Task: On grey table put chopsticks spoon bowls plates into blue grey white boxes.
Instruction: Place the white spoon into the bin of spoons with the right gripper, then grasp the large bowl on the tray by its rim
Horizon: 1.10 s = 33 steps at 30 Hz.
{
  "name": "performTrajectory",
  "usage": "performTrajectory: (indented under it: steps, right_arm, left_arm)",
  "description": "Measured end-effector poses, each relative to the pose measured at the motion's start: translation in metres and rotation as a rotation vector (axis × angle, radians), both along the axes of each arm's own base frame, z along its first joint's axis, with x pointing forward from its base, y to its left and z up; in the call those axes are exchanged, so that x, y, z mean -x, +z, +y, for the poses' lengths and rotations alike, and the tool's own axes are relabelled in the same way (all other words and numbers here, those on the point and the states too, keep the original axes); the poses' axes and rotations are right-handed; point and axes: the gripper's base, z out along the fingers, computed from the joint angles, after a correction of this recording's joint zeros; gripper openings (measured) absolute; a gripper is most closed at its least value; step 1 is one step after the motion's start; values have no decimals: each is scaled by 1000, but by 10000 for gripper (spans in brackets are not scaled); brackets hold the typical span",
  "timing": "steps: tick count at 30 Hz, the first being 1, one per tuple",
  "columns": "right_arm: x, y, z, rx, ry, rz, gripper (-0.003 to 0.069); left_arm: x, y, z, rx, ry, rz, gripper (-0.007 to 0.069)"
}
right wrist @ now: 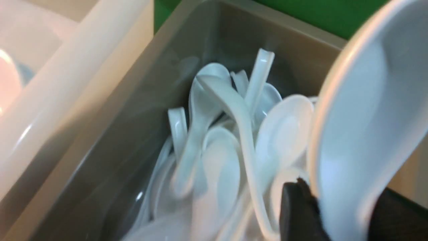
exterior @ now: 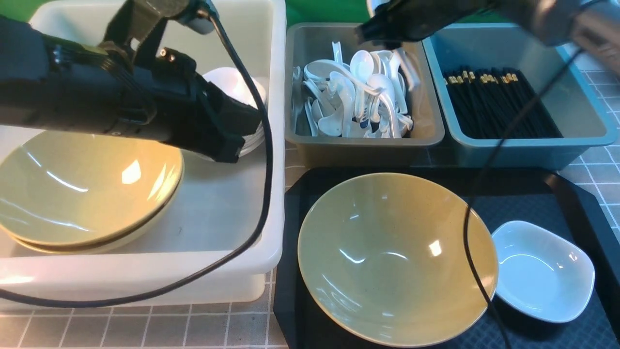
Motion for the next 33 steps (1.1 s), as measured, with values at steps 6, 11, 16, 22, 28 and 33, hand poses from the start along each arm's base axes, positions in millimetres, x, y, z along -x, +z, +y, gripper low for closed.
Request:
performTrajectory:
  steps: [6, 11, 16, 22, 28, 33]
  right_arm:
    - [1, 3, 0, 56, 14, 121, 553]
    - [27, 40, -9, 180, 104, 221, 565]
    - [57, 82, -19, 205, 152, 209, 449]
    - [110, 97, -39, 264, 202, 269, 221]
    - [161, 102, -67, 348, 193, 307, 95]
    - [193, 104, -84, 408, 173, 308, 57]
  left_arm:
    - [-18, -18, -6, -4, 19, 87, -9]
    - [-31, -12, -19, -33, -40, 107, 16]
    - [-40, -8, -67, -155, -216, 123, 144]
    - [-55, -45, -114, -342, -257, 273, 382]
    - [-75, -80, -139, -468, -275, 288, 489]
    - [-89, -106, -150, -519, -258, 304, 502]
